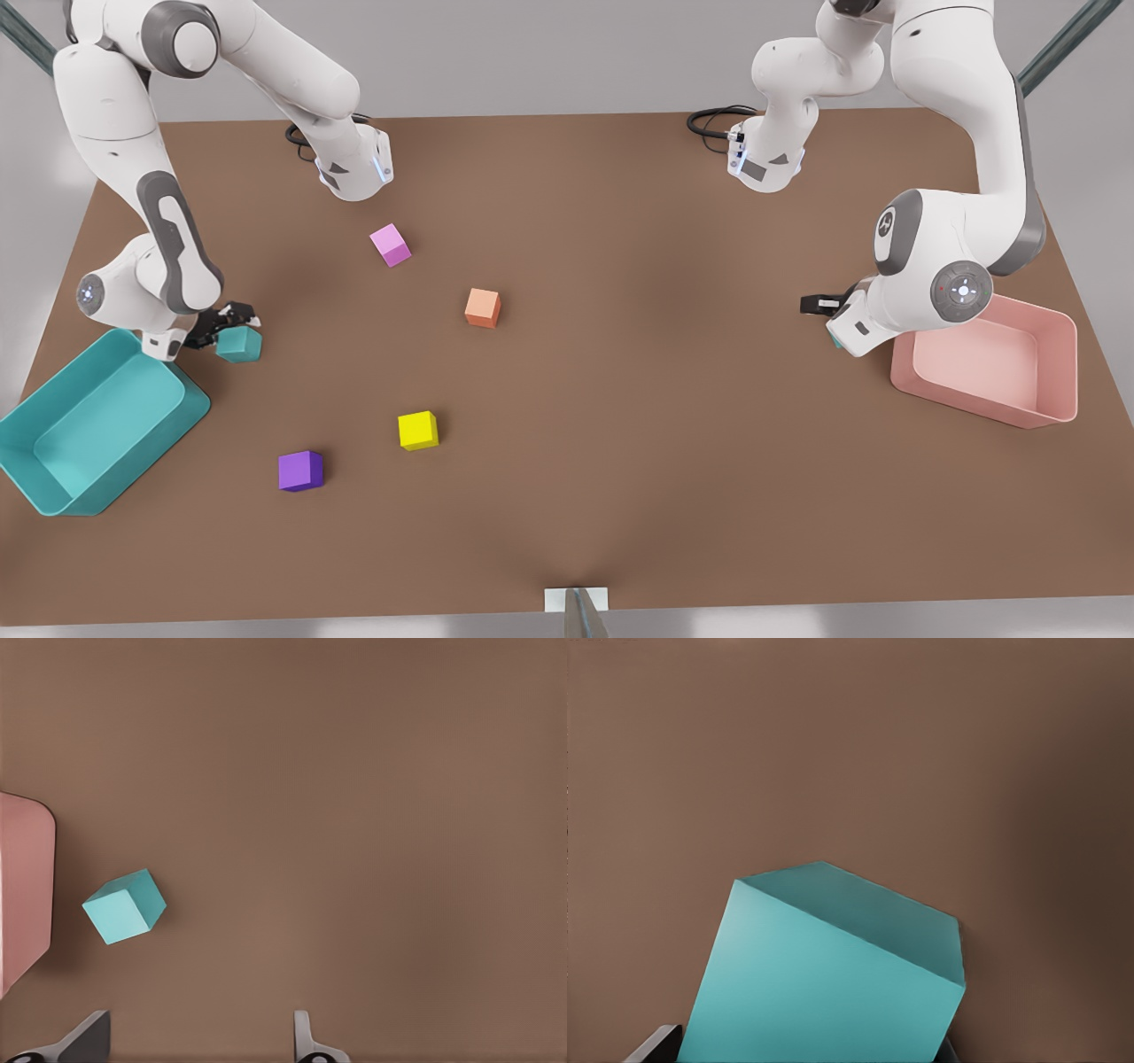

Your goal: Stack the two blue cubes on top of each other

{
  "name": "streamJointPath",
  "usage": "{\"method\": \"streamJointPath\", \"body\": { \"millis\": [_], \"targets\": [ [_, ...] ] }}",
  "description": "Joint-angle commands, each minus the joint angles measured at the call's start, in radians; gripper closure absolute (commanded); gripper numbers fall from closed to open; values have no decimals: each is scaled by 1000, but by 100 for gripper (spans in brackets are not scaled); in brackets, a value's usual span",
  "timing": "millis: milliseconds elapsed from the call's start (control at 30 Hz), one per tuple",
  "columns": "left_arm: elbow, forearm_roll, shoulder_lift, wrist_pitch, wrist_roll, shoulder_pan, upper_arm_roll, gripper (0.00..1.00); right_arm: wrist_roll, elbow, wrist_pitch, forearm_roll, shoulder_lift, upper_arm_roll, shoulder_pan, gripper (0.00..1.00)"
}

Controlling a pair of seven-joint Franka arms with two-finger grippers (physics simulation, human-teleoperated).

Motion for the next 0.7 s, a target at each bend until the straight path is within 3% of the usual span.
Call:
{"method": "streamJointPath", "body": {
  "millis": [0, 267, 333, 367, 400, 433, 467, 567, 667],
  "targets": [
    [1, 1, -1, 0, 0, -1, 0, 0, -15, -8, 53, 75, -2, 4, 15, 0],
    [8, 3, 1, 1, 3, -9, -3, 0, -3, -45, 90, 141, -22, 4, 64, 0],
    [60, 33, 42, 6, 4, -9, -3, 0, -3, -60, 90, 177, -21, 4, 101, 35],
    [60, 33, 42, 6, 4, -11, -3, 0, -3, -59, 90, 177, -15, 4, 108, 48],
    [63, 32, 42, 6, 3, -11, -3, 0, -6, -57, 91, 201, -7, 4, 131, 55],
    [69, 32, 42, 6, 1, -12, -3, 0, -6, -59, 87, 212, -8, 4, 147, 70],
    [70, 32, 42, 6, 1, -17, -3, 0, -7, -59, 70, 213, -19, 2, 150, 76],
    [87, 33, 54, 6, 1, -17, -3, 0, -6, -42, -108, 212, -96, 2, 168, 75],
    [97, 27, 53, 52, 0, -29, -9, 0, 74, -2, -251, 221, -162, 4, 358, 74]
  ]
}}
